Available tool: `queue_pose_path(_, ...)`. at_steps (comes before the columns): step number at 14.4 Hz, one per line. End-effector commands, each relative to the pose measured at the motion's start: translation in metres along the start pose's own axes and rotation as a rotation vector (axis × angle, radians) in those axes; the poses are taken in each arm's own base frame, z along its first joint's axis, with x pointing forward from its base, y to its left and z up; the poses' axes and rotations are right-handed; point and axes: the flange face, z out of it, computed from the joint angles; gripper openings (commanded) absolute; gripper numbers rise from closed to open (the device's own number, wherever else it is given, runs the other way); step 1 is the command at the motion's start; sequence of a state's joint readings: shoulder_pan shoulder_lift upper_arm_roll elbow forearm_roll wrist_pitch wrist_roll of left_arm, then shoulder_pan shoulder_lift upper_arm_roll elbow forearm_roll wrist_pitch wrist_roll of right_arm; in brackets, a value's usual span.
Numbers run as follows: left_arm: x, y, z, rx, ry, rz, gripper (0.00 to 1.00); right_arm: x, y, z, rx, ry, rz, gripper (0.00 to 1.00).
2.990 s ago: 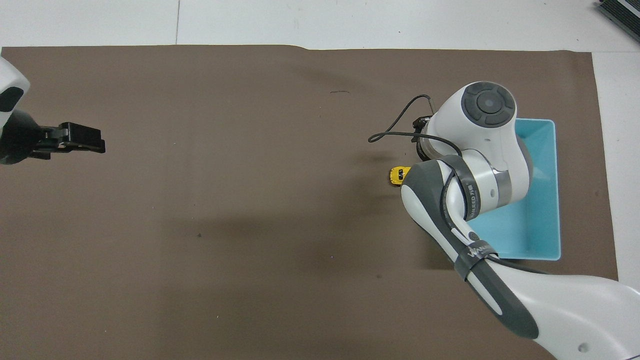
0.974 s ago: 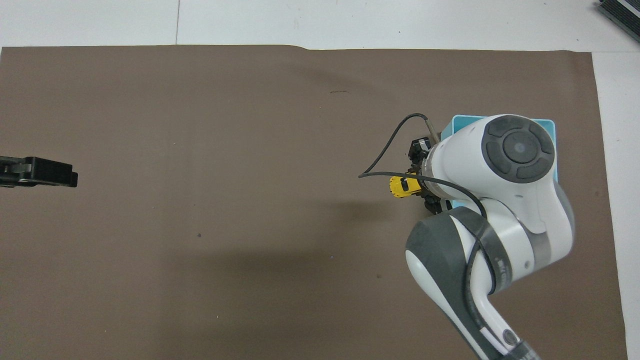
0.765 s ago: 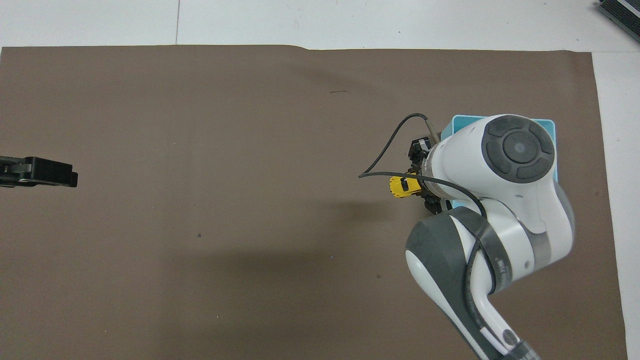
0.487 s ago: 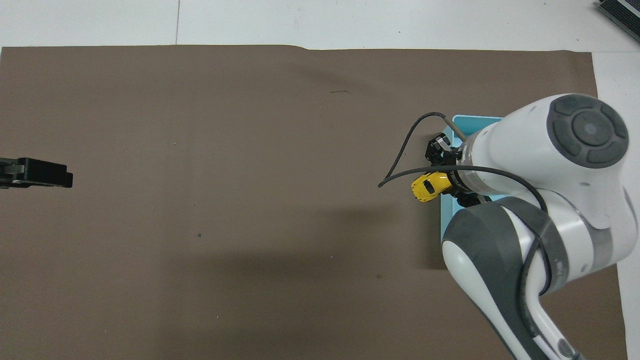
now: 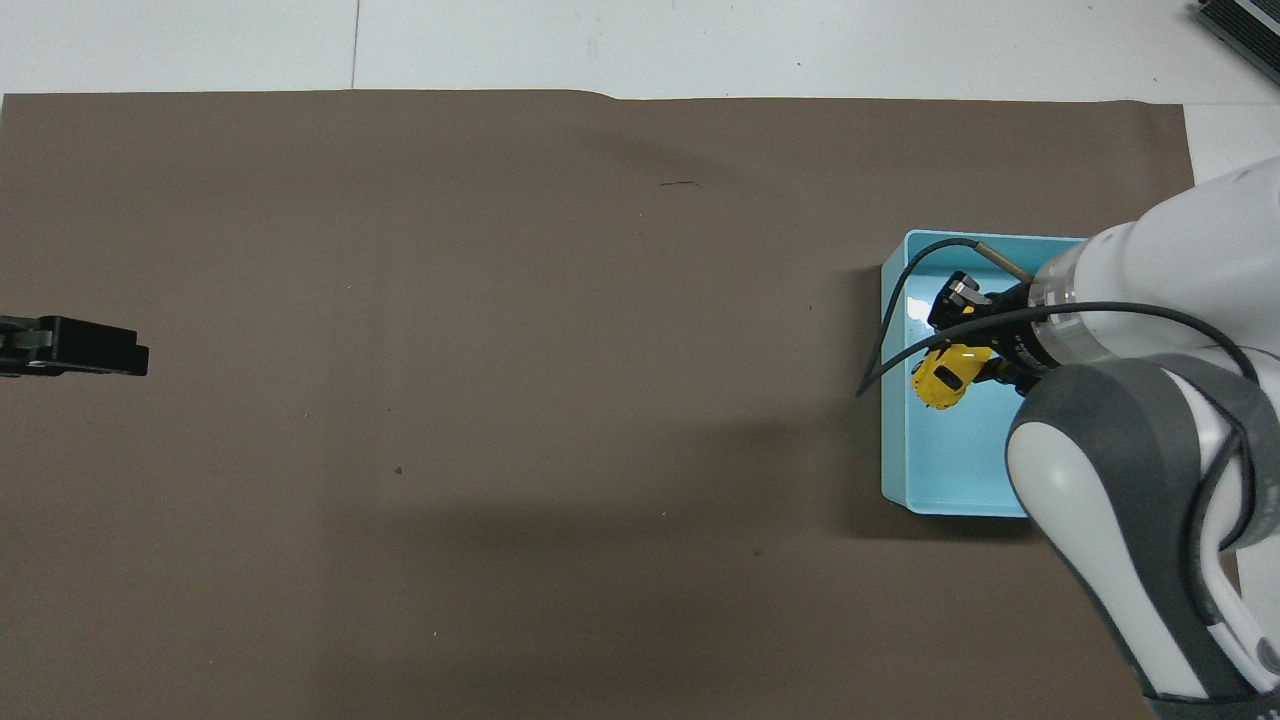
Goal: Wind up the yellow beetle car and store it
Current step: 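Lift the car with the right gripper and carry it over the box, then lower the car into the blue box and open the right gripper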
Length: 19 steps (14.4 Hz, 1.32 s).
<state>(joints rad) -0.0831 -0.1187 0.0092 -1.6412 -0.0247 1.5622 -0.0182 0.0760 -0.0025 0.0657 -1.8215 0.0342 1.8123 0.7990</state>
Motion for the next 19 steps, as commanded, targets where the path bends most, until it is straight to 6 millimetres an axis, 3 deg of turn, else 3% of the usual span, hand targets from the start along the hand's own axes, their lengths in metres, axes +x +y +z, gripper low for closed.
queue_pose_path(1, -0.004, -0.008, -0.006, 0.012, -0.004, 0.001, 1.0, 0.015, 0.026, 0.0, 0.01, -0.019, -0.121, 0.0)
queue_pose_path(5, -0.004, -0.006, -0.006, 0.013, -0.004, 0.006, 1.0, 0.04, 0.053, -0.002, 0.006, -0.009, -0.329, 0.0)
queue_pose_path(11, -0.004, -0.006, -0.006, 0.013, -0.004, 0.006, 1.0, 0.047, 0.076, 0.015, -0.018, -0.009, -0.57, 0.0)
queue_pose_path(15, -0.004, -0.006, -0.006, 0.013, -0.003, 0.006, 1.0, 0.064, 0.09, 0.048, -0.052, 0.045, -0.672, 0.0)
queue_pose_path(19, -0.004, 0.002, -0.005, 0.012, -0.004, 0.021, 1.0, 0.066, 0.091, 0.086, -0.048, 0.066, -0.682, 0.0)
